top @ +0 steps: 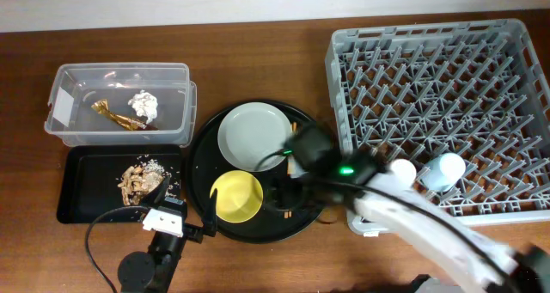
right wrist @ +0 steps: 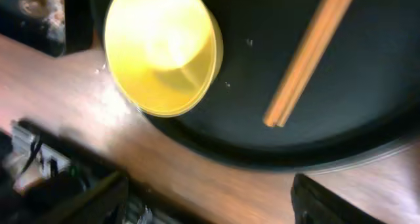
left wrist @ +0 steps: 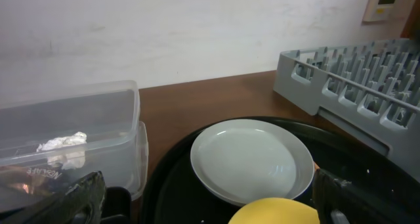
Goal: Sort waste into correct bins and load items into the dishwasher rack
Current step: 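Grasp the yellow bowl with the right gripper and place it in the rack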
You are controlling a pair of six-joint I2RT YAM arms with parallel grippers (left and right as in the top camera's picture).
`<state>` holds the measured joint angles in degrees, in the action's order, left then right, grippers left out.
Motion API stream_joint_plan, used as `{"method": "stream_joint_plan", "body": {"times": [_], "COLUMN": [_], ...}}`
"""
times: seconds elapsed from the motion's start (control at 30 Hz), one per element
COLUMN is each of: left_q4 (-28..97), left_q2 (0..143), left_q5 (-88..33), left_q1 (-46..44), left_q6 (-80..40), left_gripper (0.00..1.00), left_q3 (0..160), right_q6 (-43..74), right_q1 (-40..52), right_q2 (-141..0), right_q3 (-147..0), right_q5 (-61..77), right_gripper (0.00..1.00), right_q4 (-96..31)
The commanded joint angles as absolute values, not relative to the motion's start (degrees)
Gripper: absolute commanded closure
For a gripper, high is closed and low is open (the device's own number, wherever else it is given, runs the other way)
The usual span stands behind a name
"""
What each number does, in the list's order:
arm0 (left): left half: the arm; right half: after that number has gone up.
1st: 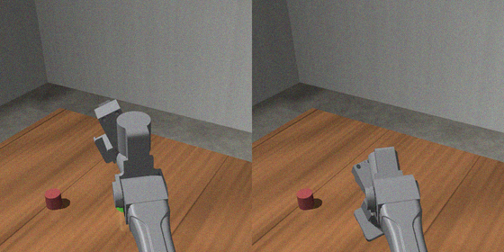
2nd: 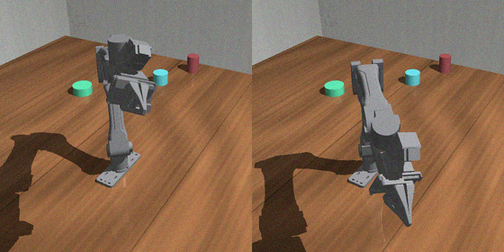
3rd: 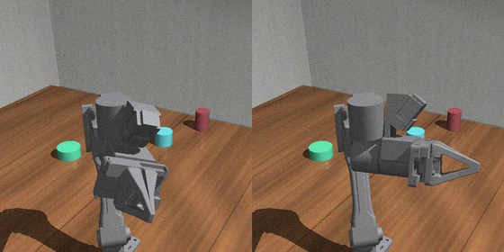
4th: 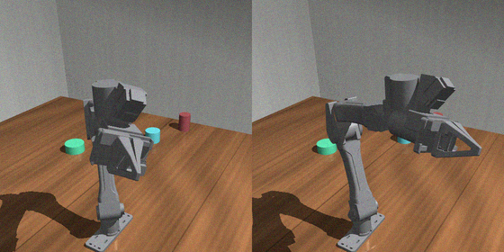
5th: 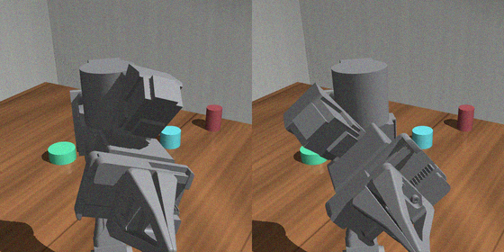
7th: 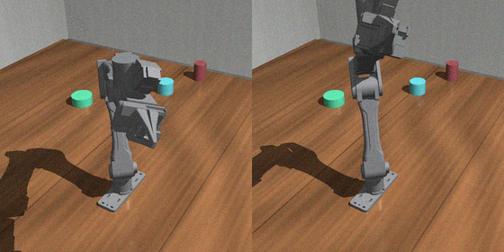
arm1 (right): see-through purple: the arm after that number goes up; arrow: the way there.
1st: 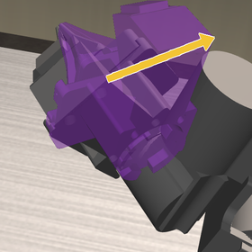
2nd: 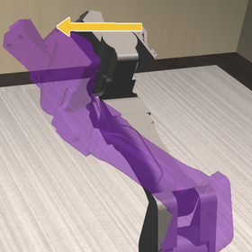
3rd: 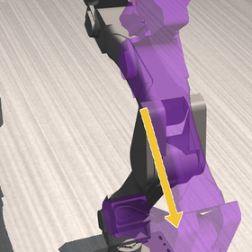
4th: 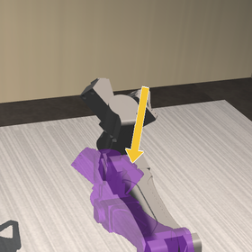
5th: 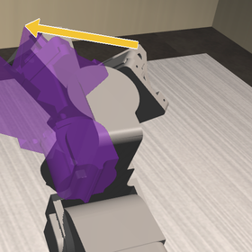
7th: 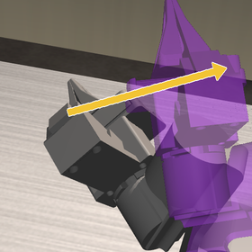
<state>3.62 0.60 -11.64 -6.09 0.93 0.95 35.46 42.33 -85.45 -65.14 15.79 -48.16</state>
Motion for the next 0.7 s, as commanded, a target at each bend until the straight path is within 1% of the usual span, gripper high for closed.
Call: {"method": "stream_joint_plan", "body": {"times": [0.0, 0.03, 0.07, 0.1, 0.13, 0.17, 0.2, 0.23, 0.3, 0.37, 0.43, 0.5, 0.57, 0.63, 0.67], "left_q4": [3.4, 3.4, 3.4, 3.4, 3.4, 3.4, 3.4, 3.4, 3.4, 3.4, 3.4, 3.4, 3.4, 3.4, 3.4], "left_q2": [0.3, 0.3, 0.3, 0.3, 0.3, 0.3, 0.3, 0.3, 0.3, 0.3, 0.3, 0.3, 0.3, 0.3, 0.3], "left_q5": [-12.3, -12.3, -12.3, -12.3, -12.3, -12.3, -12.3, -12.3, -12.3, -12.3, -12.3, -12.3, -12.3, -12.3, -12.3], "left_q1": [-6.4, -6.4, -6.4, -6.4, -6.4, -6.4, -6.4, -6.4, -6.4, -6.4, -6.4, -6.4, -6.4, -6.4, -6.4], "left_q6": [1.8, 1.8, 1.8, 1.8, 1.8, 1.8, 1.8, 1.8, 1.8, 1.8, 1.8, 1.8, 1.8, 1.8, 1.8], "left_gripper": [0.01, 0.01, 0.01, 0.01, 0.01, 0.01, 0.01, 0.01, 0.01, 0.01, 0.01, 0.0, 0.01, 0.01, 0.01], "left_q3": [0.5, 0.5, 0.5, 0.5, 0.5, 0.5, 0.5, 0.5, 0.5, 0.5, 0.5, 0.5, 0.5, 0.5, 0.5], "right_q6": [46.8, 47.8, 49.3, 50.1, 50.1, 50.0, 49.8, 49.8, 49.7, 45.6, 42.9, 42.2, 42.2, 40.4, 39.1], "right_q1": [45.9, 46.1, 46.1, 46.1, 46.1, 46.1, 46.1, 46.0, 45.3, 44.1, 42.5, 39.8, 35.6, 29.0, 26.2], "right_q2": [-94.7, -97.1, -101.6, -104.4, -105.6, -106.5, -106.5, -105.8, -104.1, -99.0, -90.8, -81.4, -73.2, -68.7, -68.6], "right_q3": [-65.0, -65.0, -65.0, -65.0, -65.0, -65.0, -65.0, -65.0, -65.1, -65.4, -65.9, -65.9, -65.9, -65.9, -65.9], "right_q5": [10.9, 10.9, 10.9, 10.9, 10.9, 10.7, 10.0, 9.2, 8.0, 4.6, -4.5, -17.2, -33.7, -50.3, -55.1], "right_gripper": [0.29, 0.32, 0.44, 0.48, 0.6, 0.83, 0.92, 0.96, 0.96, 0.96, 0.96, 0.96, 0.96, 0.96, 0.96], "right_q4": [-41.6, -39.7, -36.6, -35.2, -34.9, -34.9, -35.3, -35.9, -37.6, -40.5, -45.4, -50.2, -53.0, -53.0, -52.0]}}
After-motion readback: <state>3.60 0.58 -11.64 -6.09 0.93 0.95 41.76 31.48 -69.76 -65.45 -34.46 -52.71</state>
